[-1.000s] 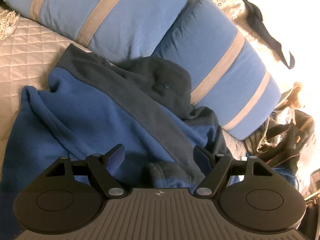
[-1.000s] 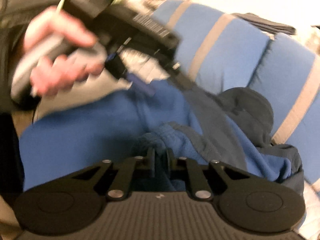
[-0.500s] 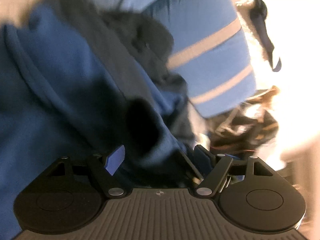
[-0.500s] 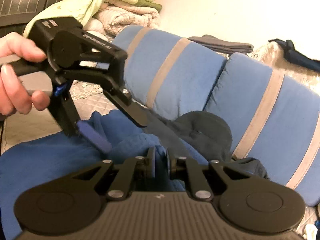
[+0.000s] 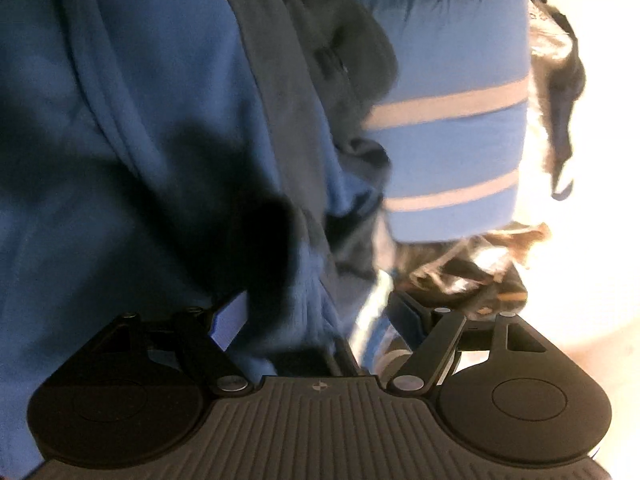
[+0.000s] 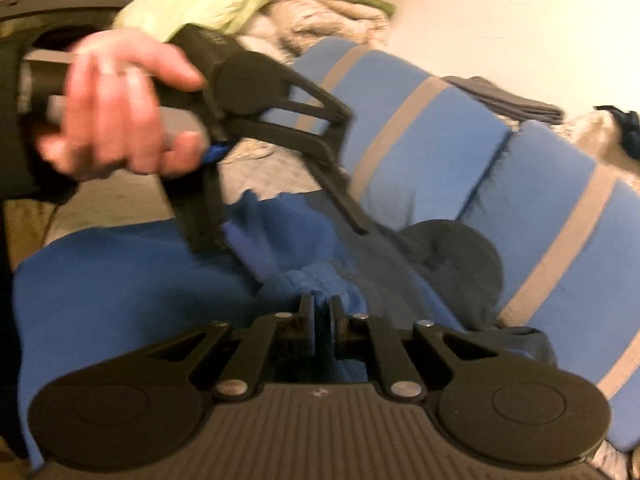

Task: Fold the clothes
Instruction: 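Grasp the fleece with the left tool beside the right tool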

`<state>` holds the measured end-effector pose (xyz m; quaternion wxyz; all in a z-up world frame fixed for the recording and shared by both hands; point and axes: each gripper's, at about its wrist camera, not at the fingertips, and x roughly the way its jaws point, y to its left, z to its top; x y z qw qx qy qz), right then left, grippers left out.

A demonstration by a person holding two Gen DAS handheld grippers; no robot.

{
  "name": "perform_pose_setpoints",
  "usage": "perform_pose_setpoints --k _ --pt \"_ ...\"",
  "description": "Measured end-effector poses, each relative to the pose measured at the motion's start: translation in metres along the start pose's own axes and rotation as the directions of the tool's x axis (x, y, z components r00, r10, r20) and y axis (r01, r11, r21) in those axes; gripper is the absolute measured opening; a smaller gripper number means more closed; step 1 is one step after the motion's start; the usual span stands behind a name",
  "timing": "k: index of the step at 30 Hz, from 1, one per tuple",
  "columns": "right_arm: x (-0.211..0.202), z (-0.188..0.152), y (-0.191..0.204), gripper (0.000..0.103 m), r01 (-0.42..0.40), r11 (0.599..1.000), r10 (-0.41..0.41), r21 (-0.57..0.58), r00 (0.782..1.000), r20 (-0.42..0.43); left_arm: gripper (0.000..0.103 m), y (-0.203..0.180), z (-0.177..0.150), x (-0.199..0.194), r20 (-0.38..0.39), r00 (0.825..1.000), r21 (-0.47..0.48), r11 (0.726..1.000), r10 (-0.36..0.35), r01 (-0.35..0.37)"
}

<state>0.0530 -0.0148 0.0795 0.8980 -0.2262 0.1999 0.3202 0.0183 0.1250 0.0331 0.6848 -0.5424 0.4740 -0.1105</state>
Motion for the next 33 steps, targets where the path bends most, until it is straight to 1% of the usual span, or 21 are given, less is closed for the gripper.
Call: perform_pose_setpoints --k 2,5,7,8,9,10,12,14,18,25,26,27,28,29,30,31,32,33 --pt "0.001 -0.003 0.002 0.007 -0.009 1.0 0.009 -0.003 1.0 -0.014 0.076 -0.003 0.001 -0.002 0.02 0.998 0.018 0.998 0.051 -0.052" --pt "0.007 -0.007 -0.002 0.007 0.023 1.0 -0.023 0.007 0.999 -0.038 0.076 -0.007 0.0 -0.011 0.034 0.99 0.036 0.99 0.135 -0.136" --pt "0.007 -0.008 -0.002 0.007 0.03 0.999 -0.03 0.012 0.999 -0.04 0.075 -0.005 -0.005 -0.013 0.001 0.982 -0.016 0.982 0.19 -0.19" --pt "0.007 -0.008 -0.002 0.008 0.032 0.999 -0.032 0.014 0.999 -0.04 0.075 -0.002 -0.009 -0.009 -0.042 0.991 -0.053 0.99 0.127 -0.129" --pt "0.007 -0.008 -0.001 0.008 0.031 0.999 -0.031 0.013 0.999 -0.038 0.075 0.002 -0.012 -0.006 -0.082 0.995 -0.092 0.993 0.061 -0.068" --pt "0.006 -0.007 0.0 0.008 0.029 1.0 -0.028 0.009 0.999 -0.035 0.075 0.006 -0.016 -0.003 -0.12 0.993 -0.133 0.991 -0.008 -0.009" --pt "0.005 -0.006 0.003 0.008 0.027 1.0 -0.027 0.003 0.999 -0.026 0.075 0.007 -0.019 0.009 -0.173 0.981 -0.164 0.984 -0.092 0.063" --pt "0.002 -0.004 0.004 0.008 0.019 1.0 -0.019 0.001 1.0 -0.018 0.076 0.009 -0.019 0.016 -0.169 0.982 -0.17 0.984 -0.087 0.058" --pt "-0.003 -0.004 0.004 0.007 -0.013 1.0 0.013 -0.009 1.0 -0.007 0.075 0.026 -0.015 0.021 -0.119 0.99 -0.241 0.97 -0.07 0.039" --pt "-0.008 -0.008 0.012 0.007 -0.073 0.994 0.072 -0.082 0.997 -0.01 0.074 0.048 -0.008 0.022 -0.079 0.989 -0.369 0.926 -0.122 0.084" --pt "-0.008 -0.008 0.014 0.006 -0.082 0.992 0.081 -0.093 0.997 -0.013 0.072 0.05 -0.008 0.021 -0.08 0.99 -0.374 0.924 -0.116 0.078" --pt "-0.008 -0.008 0.015 0.006 -0.088 0.991 0.087 -0.103 0.996 -0.016 0.066 0.052 -0.008 0.021 -0.08 0.991 -0.378 0.923 -0.11 0.072" --pt "-0.008 -0.009 0.016 0.006 -0.094 0.989 0.092 -0.114 0.996 -0.02 0.062 0.054 -0.007 0.021 -0.081 0.991 -0.383 0.921 -0.104 0.065" --pt "-0.007 -0.009 0.017 0.006 -0.097 0.988 0.095 -0.12 0.995 -0.023 0.056 0.054 -0.008 0.021 -0.083 0.992 -0.377 0.925 -0.09 0.053" --pt "-0.007 -0.01 0.016 0.006 -0.102 0.987 0.099 -0.121 0.995 -0.025 0.047 0.054 -0.008 0.022 -0.085 0.993 -0.371 0.928 -0.077 0.04" --pt "-0.007 -0.01 0.016 0.006 -0.107 0.987 0.105 -0.121 0.994 -0.026 0.041 0.054 -0.008 0.022 -0.086 0.994 -0.365 0.931 -0.063 0.027" --pt "-0.008 -0.011 0.014 0.007 -0.114 0.987 0.112 -0.115 0.993 -0.02 0.034 0.051 -0.009 0.02 -0.08 0.996 -0.334 0.942 -0.049 0.019" --pt "-0.01 -0.011 0.012 0.014 -0.121 0.987 0.121 -0.106 0.993 -0.01 0.028 0.047 -0.009 0.018 -0.073 0.997 -0.303 0.953 -0.035 0.011"
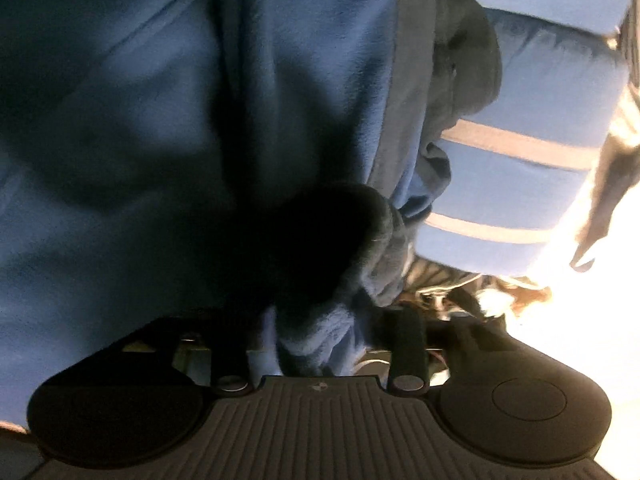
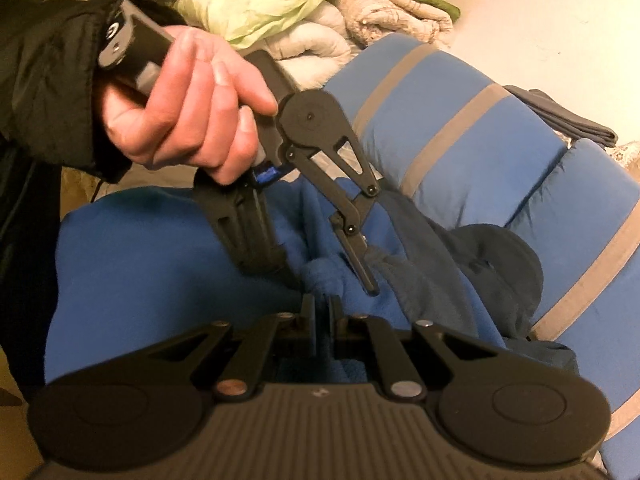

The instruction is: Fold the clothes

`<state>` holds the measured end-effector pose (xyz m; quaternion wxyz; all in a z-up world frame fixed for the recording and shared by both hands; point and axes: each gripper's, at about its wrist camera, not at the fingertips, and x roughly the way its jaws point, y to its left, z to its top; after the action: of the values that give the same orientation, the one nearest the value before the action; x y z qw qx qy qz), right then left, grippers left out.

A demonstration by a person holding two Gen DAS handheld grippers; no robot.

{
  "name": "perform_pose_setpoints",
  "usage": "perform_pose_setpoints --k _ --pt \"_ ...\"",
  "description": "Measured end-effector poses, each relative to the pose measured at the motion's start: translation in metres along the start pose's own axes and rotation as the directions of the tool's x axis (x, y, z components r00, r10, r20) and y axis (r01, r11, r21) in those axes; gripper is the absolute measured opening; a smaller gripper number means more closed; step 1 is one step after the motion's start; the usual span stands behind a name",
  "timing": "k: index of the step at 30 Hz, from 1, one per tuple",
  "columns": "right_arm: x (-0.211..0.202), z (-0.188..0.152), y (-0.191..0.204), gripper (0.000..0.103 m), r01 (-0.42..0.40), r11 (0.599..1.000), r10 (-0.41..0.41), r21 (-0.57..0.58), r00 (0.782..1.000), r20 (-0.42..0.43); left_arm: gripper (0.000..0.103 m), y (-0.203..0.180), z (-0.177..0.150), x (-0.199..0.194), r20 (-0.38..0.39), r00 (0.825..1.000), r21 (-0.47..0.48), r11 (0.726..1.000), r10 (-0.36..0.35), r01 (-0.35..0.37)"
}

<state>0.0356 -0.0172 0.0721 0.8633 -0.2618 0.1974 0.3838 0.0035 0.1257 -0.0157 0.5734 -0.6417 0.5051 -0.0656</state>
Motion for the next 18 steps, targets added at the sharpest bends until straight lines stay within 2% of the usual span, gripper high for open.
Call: perform_pose_setpoints --k 1,2,3,5,8,9,11,12,14,15,18 --pt "-0.002 -0.001 -0.002 0.019 -0.007 1.0 0.007 0.009 1.0 0.011 0.027 -0.003 -0.002 -0.002 0.011 1.0 0.032 0.999 0.011 -0.011" --pt "-0.006 -0.001 -0.006 0.042 -0.006 1.0 0.005 0.029 0.999 0.033 0.024 -0.011 -0.006 -0.006 0.031 0.999 0.087 0.996 0.007 -0.009" --pt "-0.01 -0.001 -0.01 0.064 0.0 0.998 -0.003 0.056 0.998 0.061 0.016 -0.018 -0.009 -0.01 0.051 0.999 0.142 0.99 0.002 -0.009" --pt "-0.02 0.0 -0.022 0.089 0.04 0.991 -0.055 0.127 0.991 0.119 0.014 -0.033 -0.016 -0.018 0.081 0.996 0.241 0.97 -0.028 0.008" --pt "-0.034 -0.003 -0.044 0.091 0.086 0.965 -0.132 0.246 0.975 0.177 0.014 -0.055 -0.026 -0.031 0.127 0.988 0.388 0.921 -0.093 0.037" --pt "-0.038 -0.004 -0.052 0.095 0.103 0.953 -0.161 0.285 0.969 0.189 0.013 -0.062 -0.03 -0.036 0.154 0.982 0.437 0.899 -0.106 0.029" --pt "-0.046 -0.006 -0.065 0.102 0.143 0.922 -0.229 0.36 0.951 0.208 0.013 -0.074 -0.038 -0.044 0.208 0.969 0.534 0.845 -0.133 0.001" --pt "-0.05 -0.008 -0.071 0.103 0.186 0.895 -0.289 0.406 0.934 0.208 0.013 -0.079 -0.044 -0.048 0.232 0.961 0.58 0.815 -0.151 -0.012" --pt "-0.056 -0.013 -0.085 0.103 0.282 0.814 -0.425 0.508 0.885 0.189 0.013 -0.088 -0.053 -0.055 0.261 0.946 0.648 0.762 -0.193 -0.023" --pt "-0.061 -0.016 -0.093 0.103 0.32 0.76 -0.487 0.566 0.857 0.17 0.013 -0.091 -0.057 -0.057 0.253 0.939 0.676 0.737 -0.232 -0.001" --pt "-0.077 -0.03 -0.121 0.103 0.356 0.602 -0.606 0.715 0.787 0.118 0.013 -0.099 -0.069 -0.067 0.24 0.915 0.744 0.667 -0.325 0.041"
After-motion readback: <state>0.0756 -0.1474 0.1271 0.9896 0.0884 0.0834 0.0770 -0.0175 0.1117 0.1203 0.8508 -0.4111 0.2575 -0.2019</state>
